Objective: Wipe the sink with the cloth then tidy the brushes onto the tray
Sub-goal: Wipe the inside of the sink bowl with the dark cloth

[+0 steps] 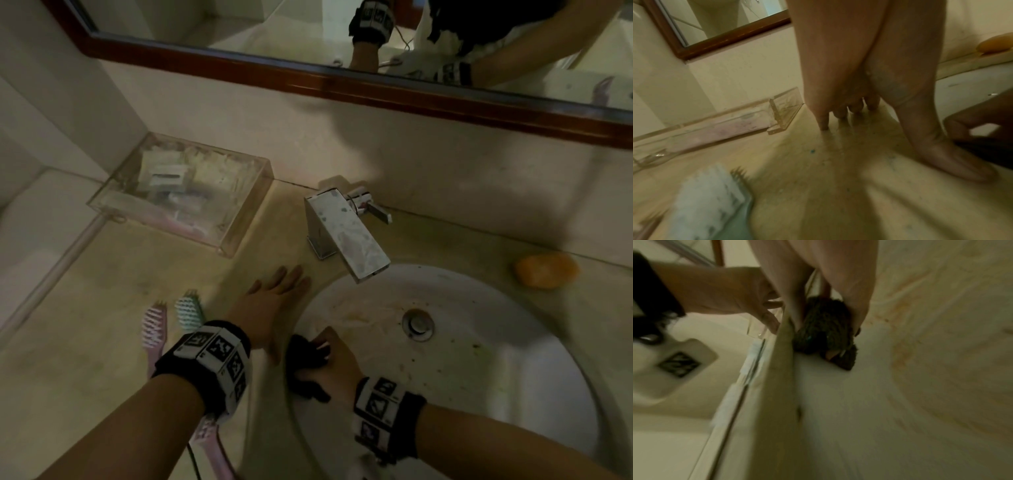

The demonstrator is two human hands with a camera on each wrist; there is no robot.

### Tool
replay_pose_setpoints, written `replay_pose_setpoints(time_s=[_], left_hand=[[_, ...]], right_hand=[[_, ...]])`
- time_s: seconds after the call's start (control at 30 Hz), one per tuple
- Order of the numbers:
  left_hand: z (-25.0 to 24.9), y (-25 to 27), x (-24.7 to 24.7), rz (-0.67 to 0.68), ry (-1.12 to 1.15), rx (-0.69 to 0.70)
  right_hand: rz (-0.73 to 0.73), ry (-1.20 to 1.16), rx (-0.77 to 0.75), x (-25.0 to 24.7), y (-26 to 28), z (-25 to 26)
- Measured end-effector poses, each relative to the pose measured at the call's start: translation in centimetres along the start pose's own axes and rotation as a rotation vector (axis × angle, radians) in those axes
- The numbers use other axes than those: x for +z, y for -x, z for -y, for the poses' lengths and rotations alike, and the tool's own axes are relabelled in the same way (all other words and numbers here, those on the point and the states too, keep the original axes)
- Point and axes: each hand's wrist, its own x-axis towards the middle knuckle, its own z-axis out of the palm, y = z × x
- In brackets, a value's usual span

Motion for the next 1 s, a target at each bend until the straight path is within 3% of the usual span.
replay_pose_setpoints(time_s=[0.13, 0.17, 0.27, 0.43, 0.53, 0.67, 0.77, 0.83, 0.97, 1.0], left_hand=[[-0.1, 0.0, -0.1, -0.007, 0.005, -0.012], [-0.1, 0.0, 0.0, -0.004, 0.001, -0.014], [0.0, -0.1, 0.1, -0.004, -0.003, -0.018], [-0.1, 0.0, -0.1, 0.004, -0.012, -0.014], [-0.2, 0.0, 0.0, 0.003, -0.018, -0.014], [-0.1, -0.1, 0.2, -0.005, -0.005, -0.018], [0.1, -0.3, 0.2, -0.001, -0.004, -0.013], [0.3, -0.4, 0.2, -0.002, -0.006, -0.010], [0.5, -0.4, 0.3, -0.029, 0.001, -0.001], [0.5, -0.4, 0.4, -0.031, 0.009, 0.002]], right_hand=[[-0.262, -0.160, 0.081, -1.6, -2.7, 2.0], [-0.270, -0.230, 0.104, -2.4, -3.0, 2.4], [-0.233, -0.087, 0.013, -3.7, -2.6, 2.5], [-0.136, -0.243, -0.054, 0.0, -1.0, 1.0], [-0.195, -0.312, -0.034, -0.1, -2.0, 1.2], [-0.428, -0.149, 0.024, -2.4, -4.4, 1.5], [-0.495, -0.265, 0.062, -3.7, -5.0, 1.5], [-0.478, -0.331, 0.040, -3.4, -3.9, 1.9], [-0.171, -0.297, 0.080, -2.9, -1.3, 1.0], [-0.169, -0.297, 0.103, -3.3, -1.1, 0.4]])
